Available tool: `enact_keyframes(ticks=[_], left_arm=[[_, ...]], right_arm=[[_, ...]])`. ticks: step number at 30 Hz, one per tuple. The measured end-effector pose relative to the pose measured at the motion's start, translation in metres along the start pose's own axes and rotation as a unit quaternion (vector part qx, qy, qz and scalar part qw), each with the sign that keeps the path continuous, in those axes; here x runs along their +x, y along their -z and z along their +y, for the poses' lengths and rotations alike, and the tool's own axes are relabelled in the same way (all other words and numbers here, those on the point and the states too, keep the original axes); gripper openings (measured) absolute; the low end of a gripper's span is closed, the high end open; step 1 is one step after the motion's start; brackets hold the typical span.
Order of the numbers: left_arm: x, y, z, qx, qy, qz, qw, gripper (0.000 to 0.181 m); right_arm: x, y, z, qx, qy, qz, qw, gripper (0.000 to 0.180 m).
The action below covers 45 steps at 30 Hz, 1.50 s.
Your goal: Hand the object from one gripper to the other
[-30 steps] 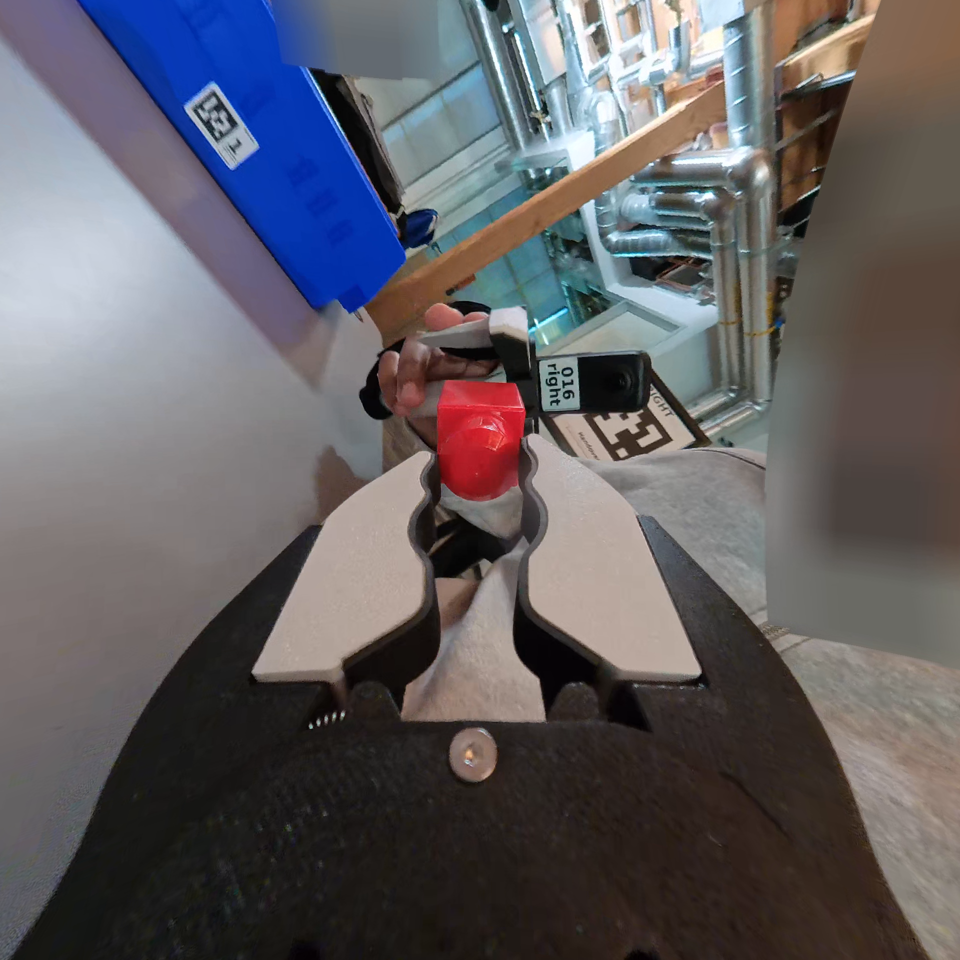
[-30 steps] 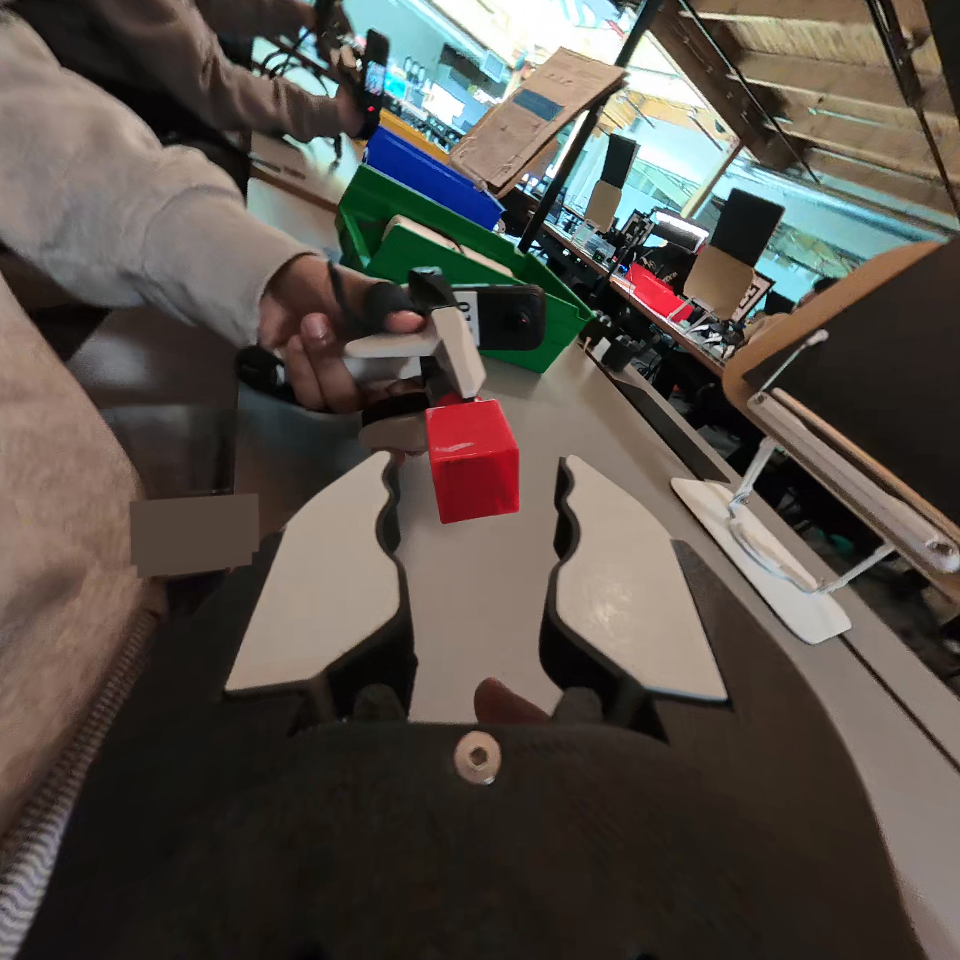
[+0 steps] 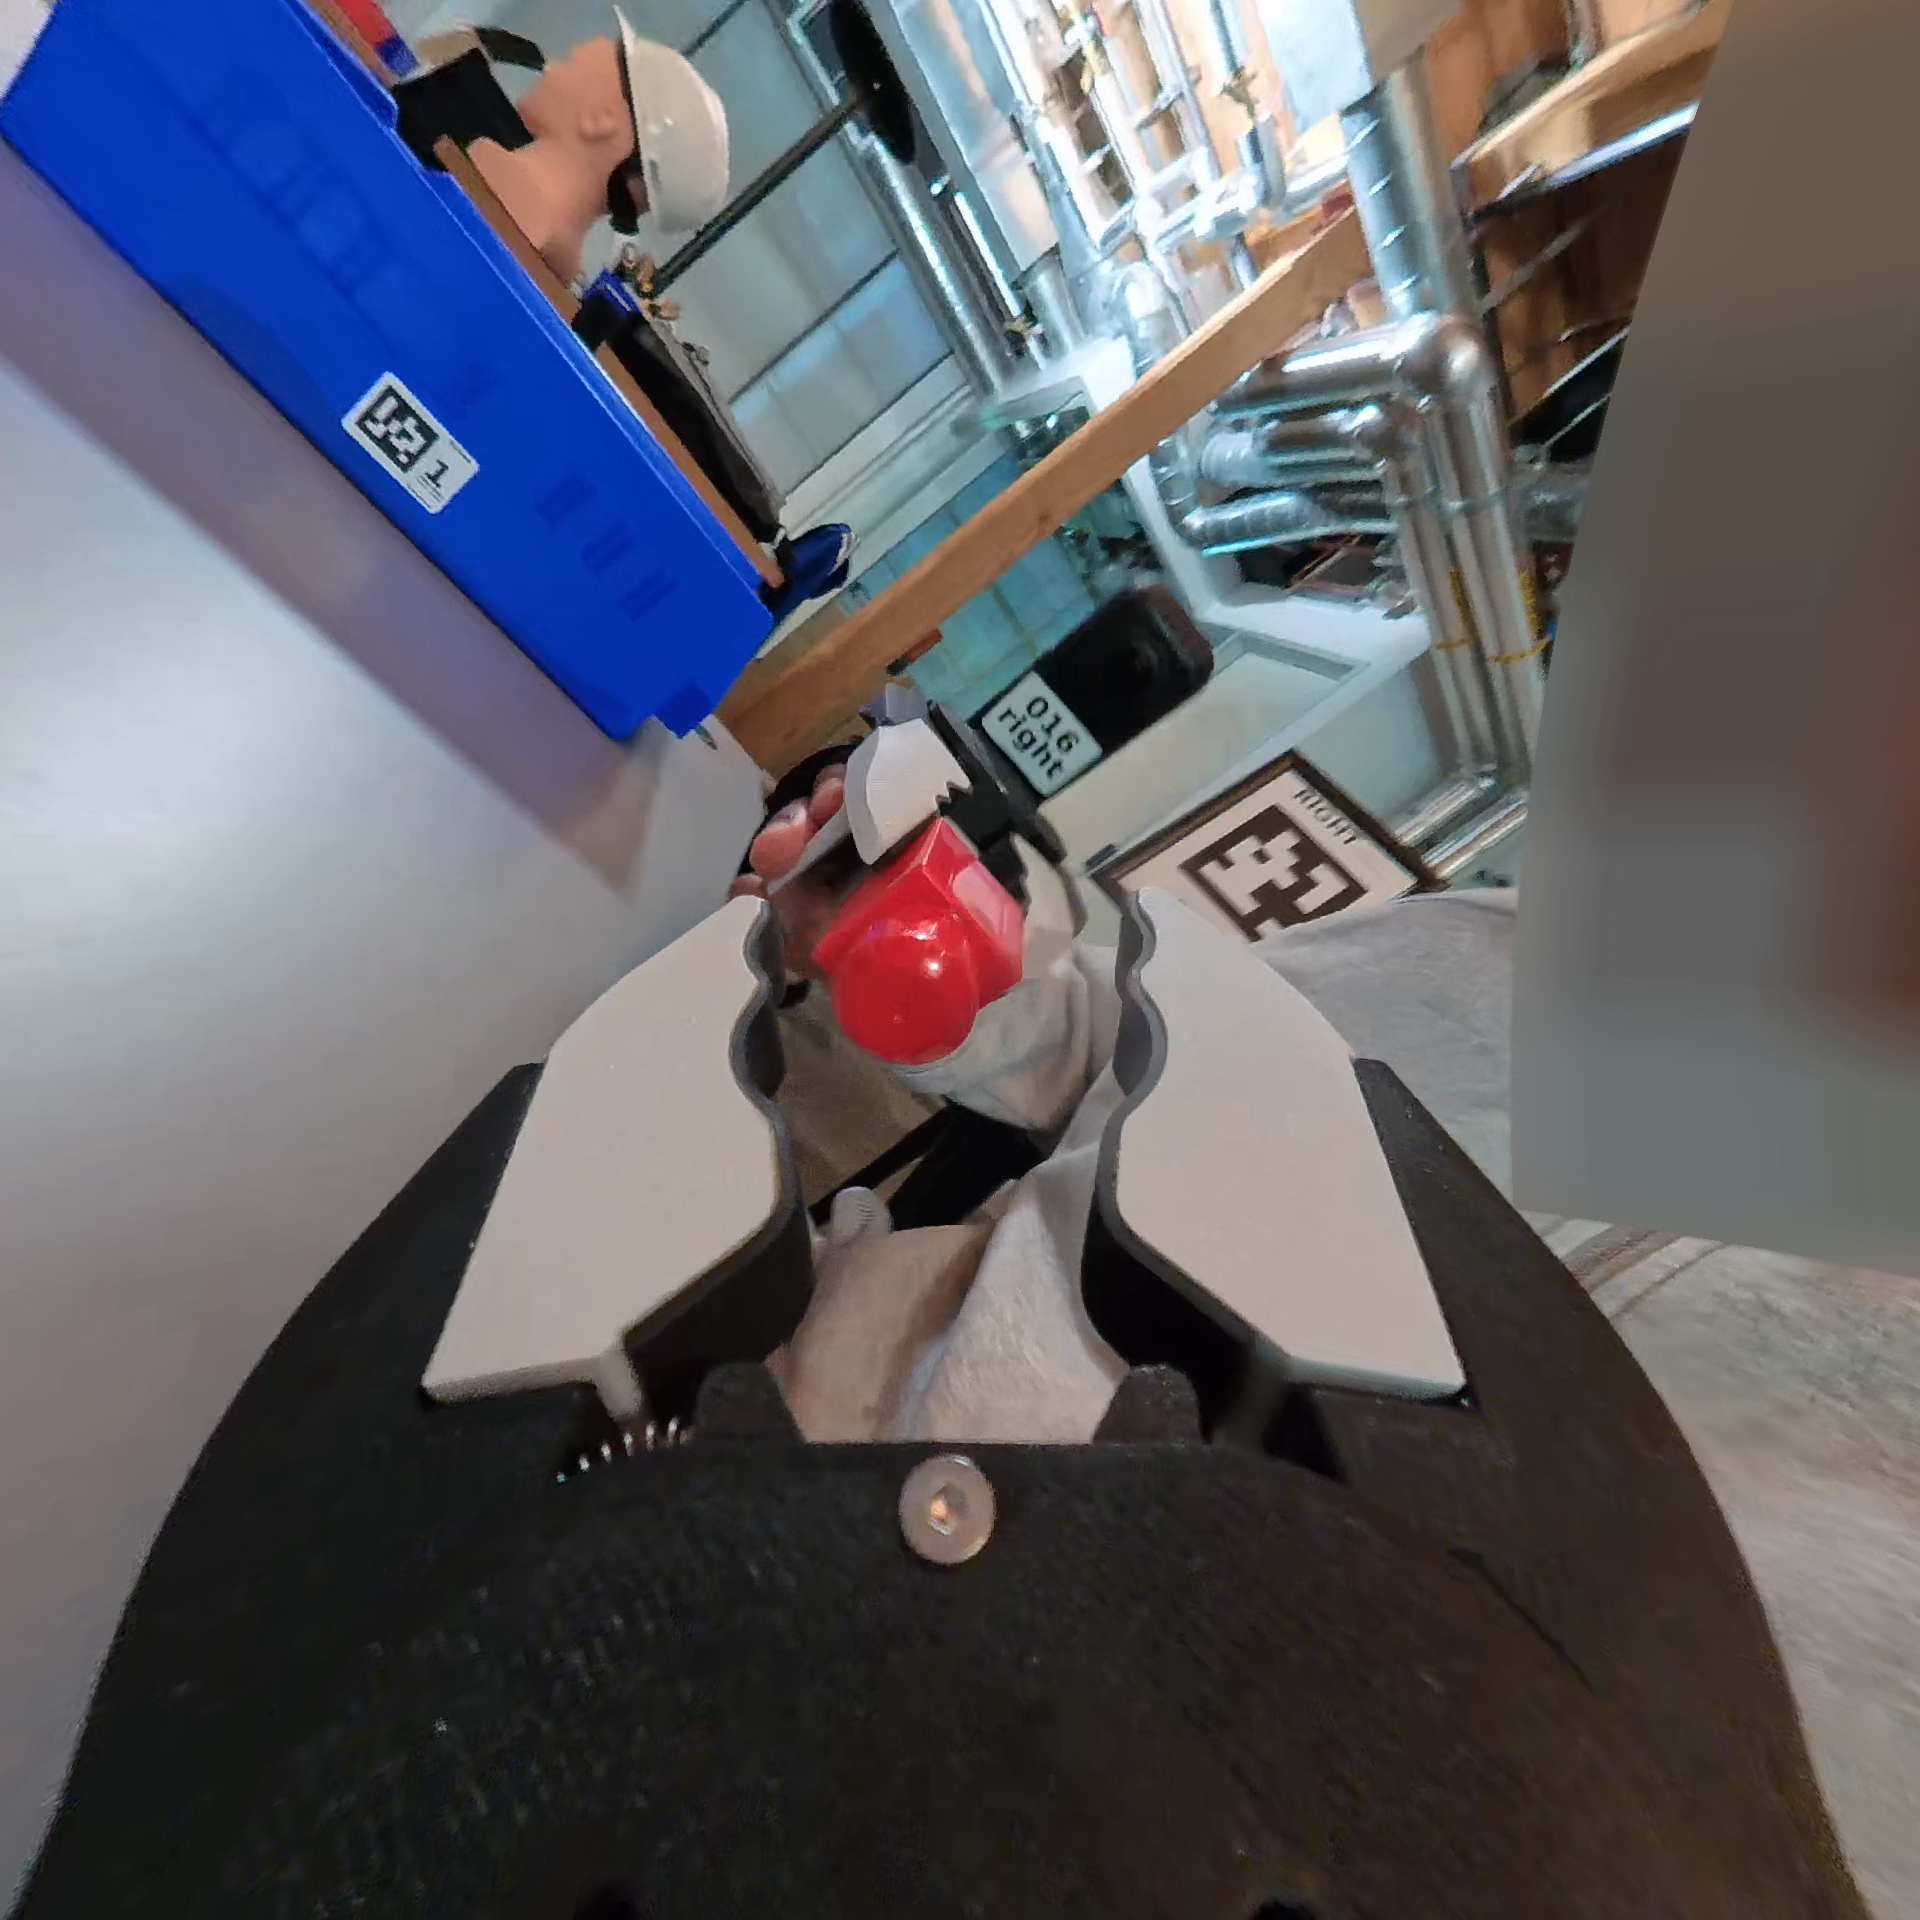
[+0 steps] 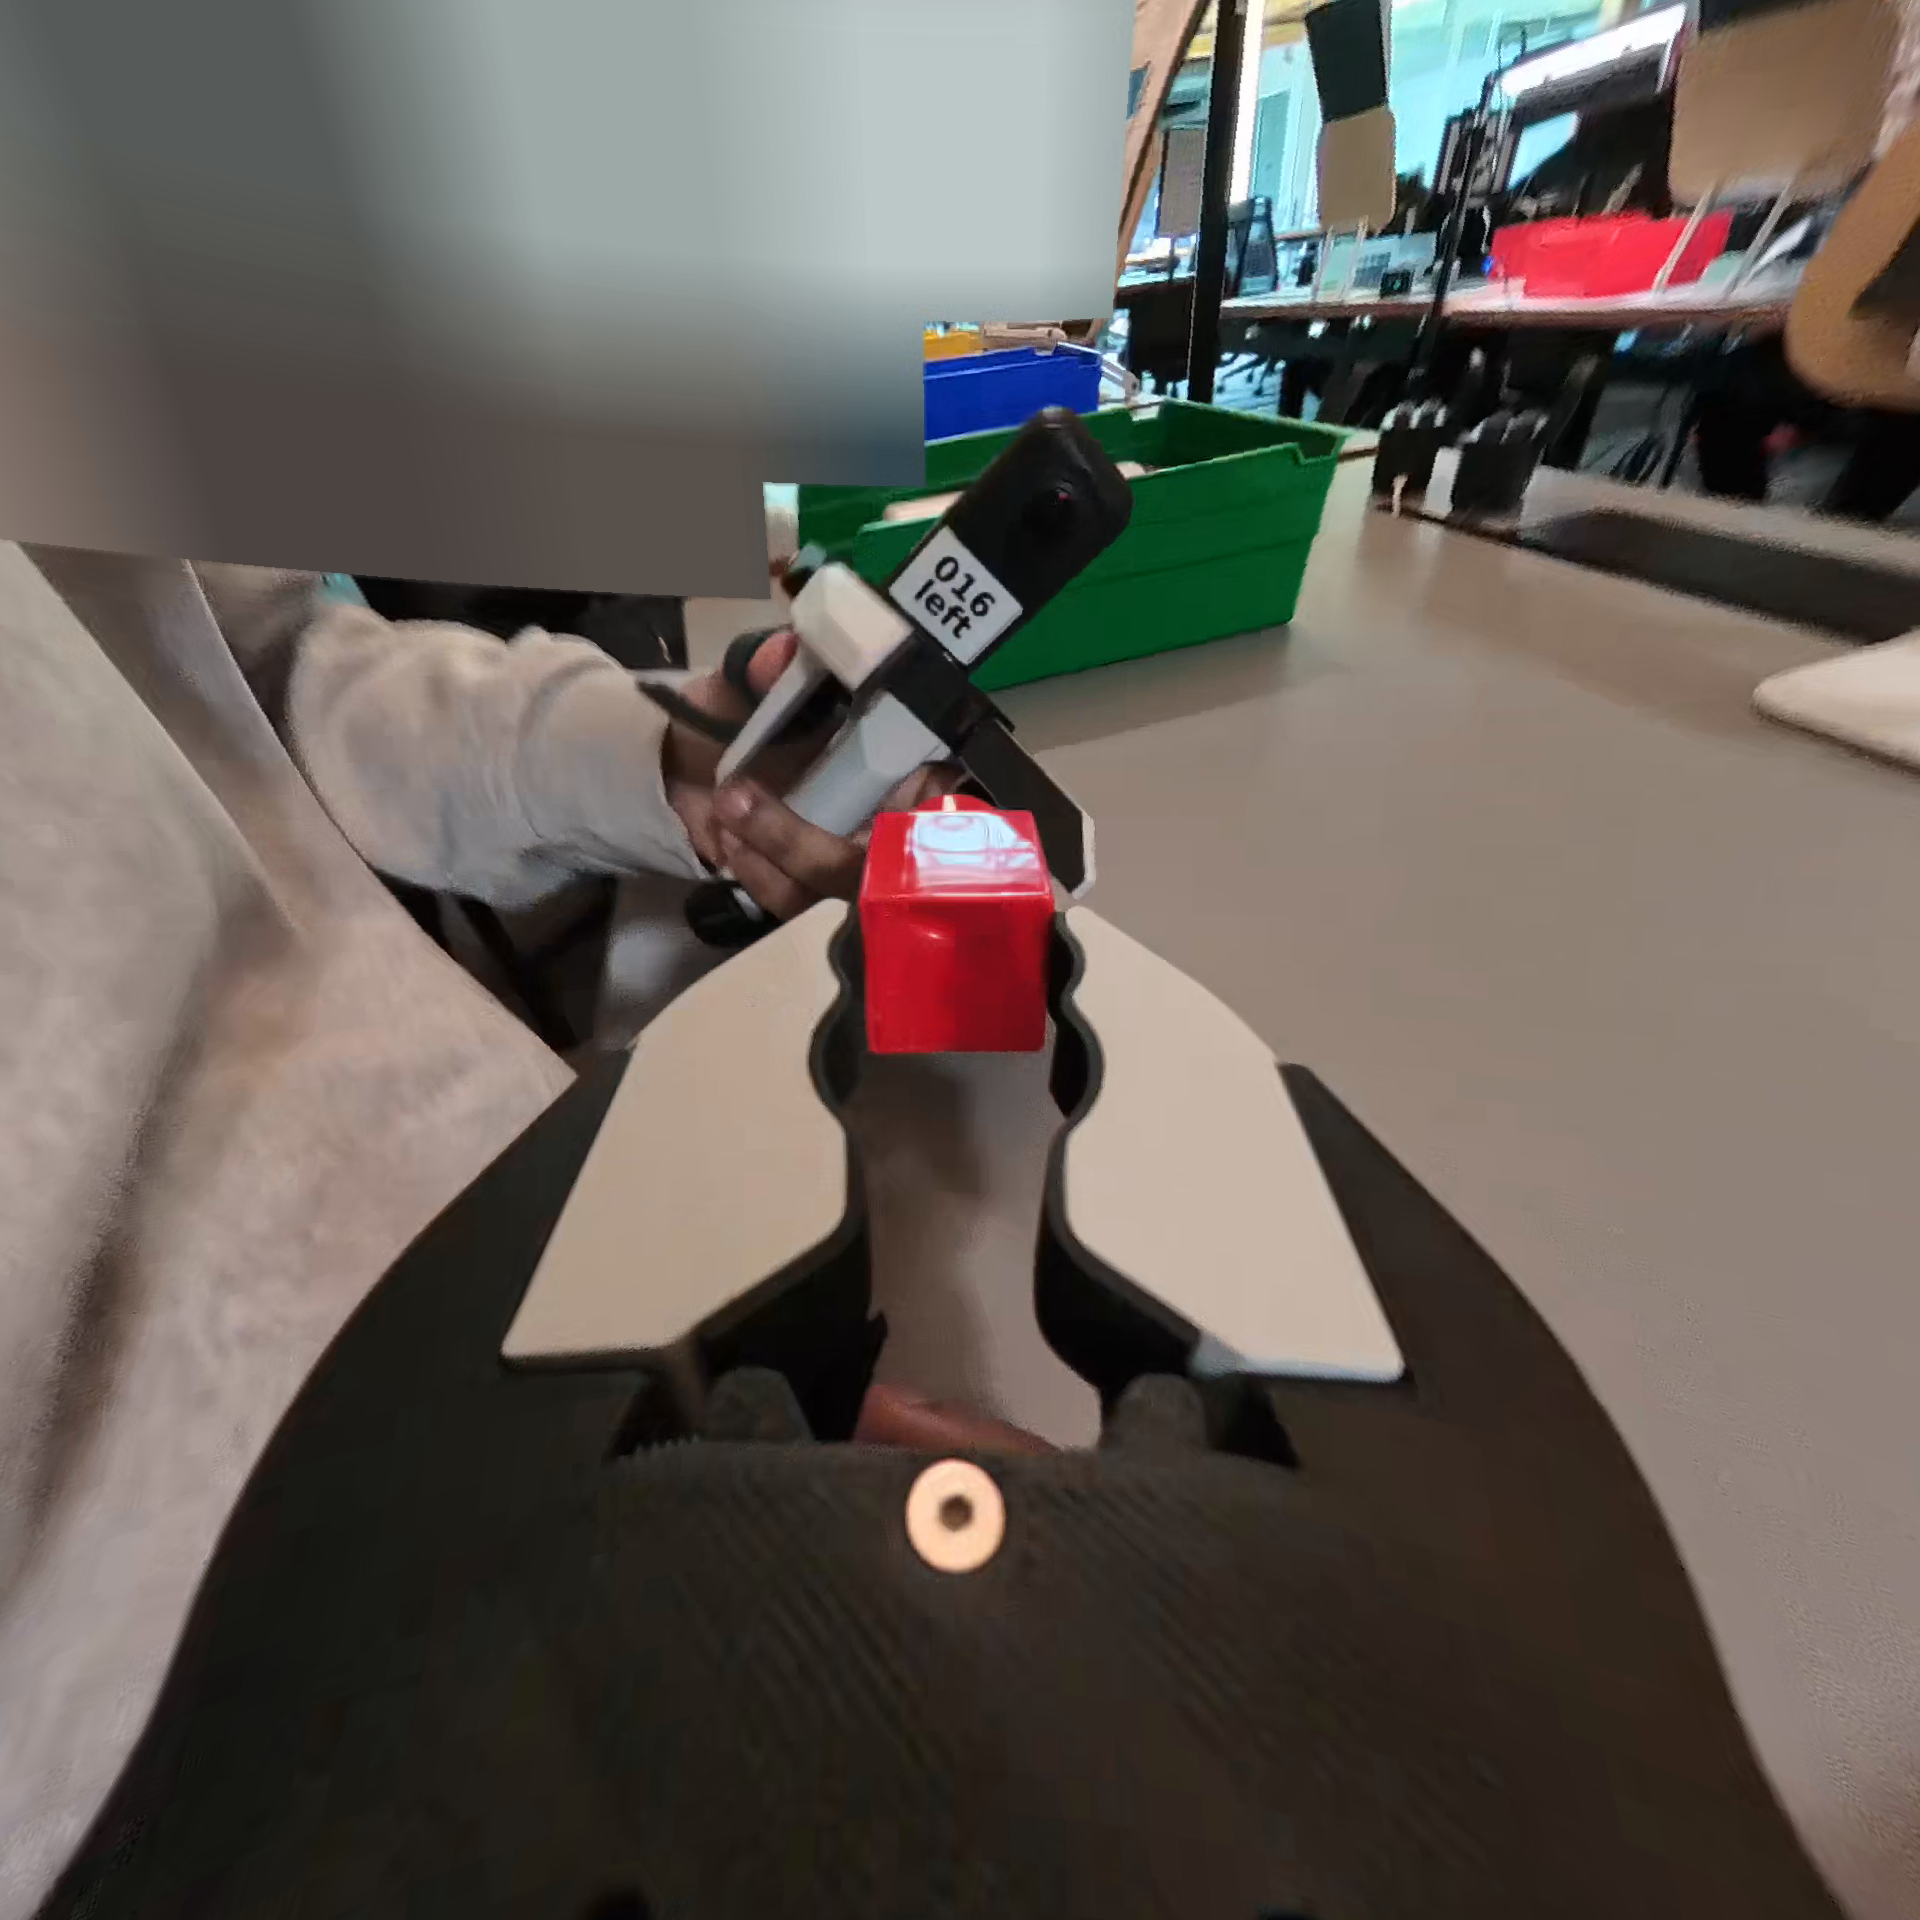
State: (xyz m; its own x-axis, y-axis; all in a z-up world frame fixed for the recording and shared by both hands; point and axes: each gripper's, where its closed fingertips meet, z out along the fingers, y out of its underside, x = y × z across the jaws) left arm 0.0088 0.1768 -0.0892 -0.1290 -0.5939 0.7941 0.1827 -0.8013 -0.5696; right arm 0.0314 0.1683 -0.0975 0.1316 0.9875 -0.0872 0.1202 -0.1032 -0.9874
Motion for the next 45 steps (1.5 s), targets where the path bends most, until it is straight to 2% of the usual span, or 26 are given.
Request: enact_keyframes(ticks=[1,6,11,25,32,33,36,38,42,45], left_arm=[[-0.001,-0.001,0.002,-0.007,-0.019,-0.011,1.000,0.063],[-0.004,-0.006,0.010,-0.045,-0.114,-0.060,0.991,0.061],[-0.007,-0.009,0.016,-0.061,-0.135,-0.077,0.986,0.056],[-0.006,-0.014,0.023,-0.072,-0.106,-0.067,0.990,0.034],[-0.005,-0.013,0.024,-0.085,-0.128,-0.077,0.985,0.034],[-0.005,-0.013,0.024,-0.086,-0.131,-0.078,0.985,0.034],[-0.005,-0.011,0.022,-0.082,-0.137,-0.082,0.984,0.034],[-0.008,-0.009,0.022,-0.084,-0.126,-0.086,0.985,0.034],[-0.009,-0.007,0.026,-0.092,-0.063,-0.064,0.992,0.034],[-0.010,-0.005,0.033,-0.112,-0.018,-0.047,0.992,0.035]], right_arm=[[0.002,0.001,-0.001,0.007,-0.037,-0.006,0.999,0.034],[0.013,0.006,-0.006,0.043,-0.197,-0.032,0.979,0.034],[0.012,0.005,-0.006,0.060,-0.283,-0.069,0.955,0.034],[0.003,-0.004,-0.001,0.039,-0.268,-0.074,0.960,0.034],[0.002,-0.004,-0.002,0.042,-0.258,-0.075,0.962,0.035],[0.003,-0.004,-0.002,0.041,-0.251,-0.071,0.964,0.041],[0.018,0.000,-0.009,0.071,-0.229,-0.021,0.971,0.081],[0.027,0.008,-0.019,0.104,-0.187,0.015,0.977,0.093],[0.013,0.009,-0.020,0.065,0.018,0.028,0.997,0.085],[-0.002,0.006,-0.011,0.031,0.163,0.029,0.986,0.063]])
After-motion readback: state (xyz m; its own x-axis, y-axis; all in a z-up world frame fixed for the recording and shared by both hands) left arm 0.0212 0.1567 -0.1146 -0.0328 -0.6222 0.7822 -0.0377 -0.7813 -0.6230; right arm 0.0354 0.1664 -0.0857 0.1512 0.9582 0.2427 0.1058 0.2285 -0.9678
